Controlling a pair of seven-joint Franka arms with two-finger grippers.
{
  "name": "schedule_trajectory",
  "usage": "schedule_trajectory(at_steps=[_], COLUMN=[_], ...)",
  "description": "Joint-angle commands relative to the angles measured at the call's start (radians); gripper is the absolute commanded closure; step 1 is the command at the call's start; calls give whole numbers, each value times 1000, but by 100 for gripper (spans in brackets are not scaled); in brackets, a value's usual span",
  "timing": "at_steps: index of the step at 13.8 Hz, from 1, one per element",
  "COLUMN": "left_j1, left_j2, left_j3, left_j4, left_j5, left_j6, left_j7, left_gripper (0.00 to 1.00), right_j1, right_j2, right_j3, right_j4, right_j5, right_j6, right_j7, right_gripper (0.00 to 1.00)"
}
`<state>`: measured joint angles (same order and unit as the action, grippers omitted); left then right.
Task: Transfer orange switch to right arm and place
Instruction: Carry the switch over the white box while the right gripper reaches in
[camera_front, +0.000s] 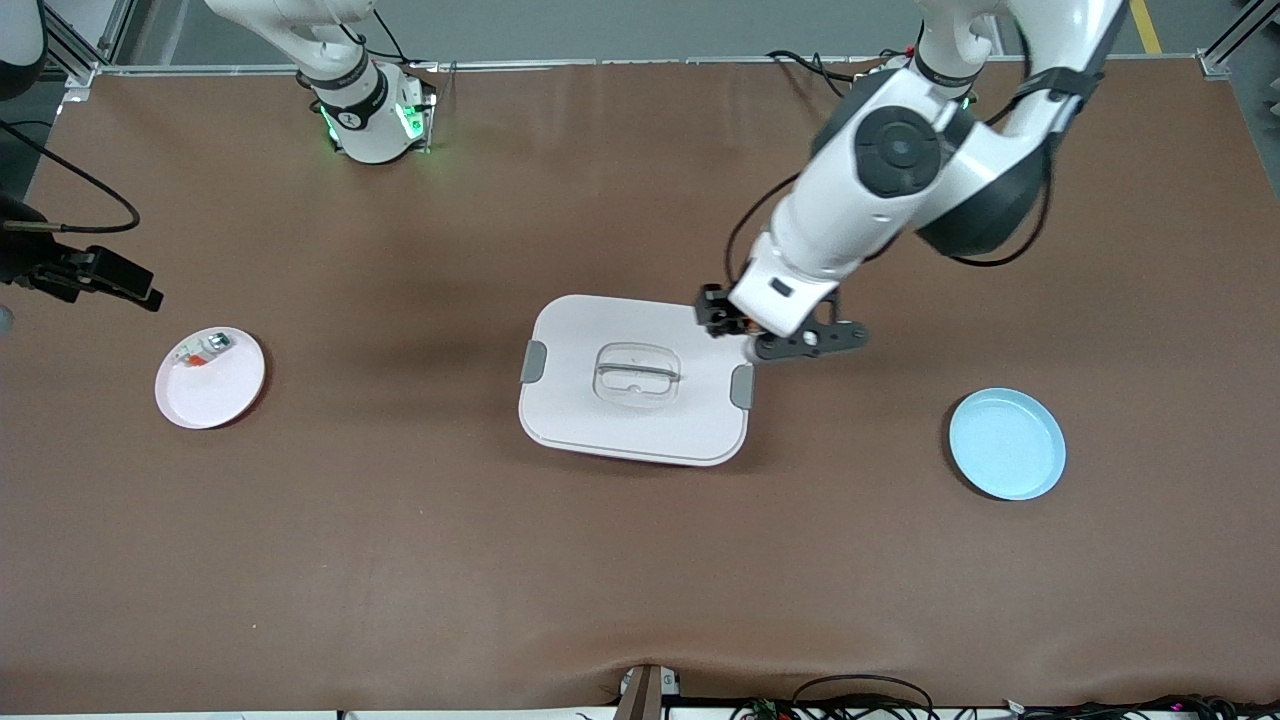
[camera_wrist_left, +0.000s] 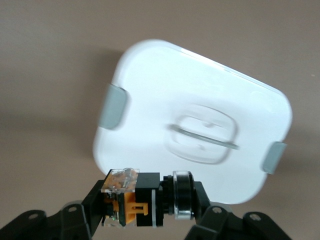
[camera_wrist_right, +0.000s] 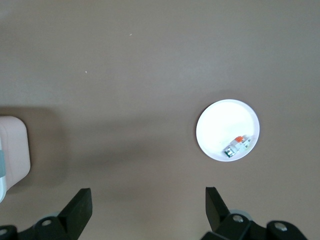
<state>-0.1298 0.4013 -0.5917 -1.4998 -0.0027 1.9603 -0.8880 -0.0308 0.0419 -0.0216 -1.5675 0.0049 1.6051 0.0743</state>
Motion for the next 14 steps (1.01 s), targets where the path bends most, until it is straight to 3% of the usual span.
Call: schedule_trajectory(at_steps=[1,5,8,14], left_j1=[-69,-174,-224,-284], left_j2=[74,120,162,203], left_j3=[0,0,0,0], left_j4=[119,153,199,233], left_j5=[-6,-78,-79,-79], left_j6=[-8,150,255,420], left_j7=[-116,-354,-572,-980], left_gripper=[100,100,100,100], right_j1=[5,8,5,90], right_j2=[9,1,61,65], right_j3=[6,11,11,11], right_j4=[23,26,20,11], right_j5=[-23,-25,-10,180], right_j6=[-13,-16,-24,-11], right_j7=[-13,-10,-21,-22], right_gripper=[0,0,0,0])
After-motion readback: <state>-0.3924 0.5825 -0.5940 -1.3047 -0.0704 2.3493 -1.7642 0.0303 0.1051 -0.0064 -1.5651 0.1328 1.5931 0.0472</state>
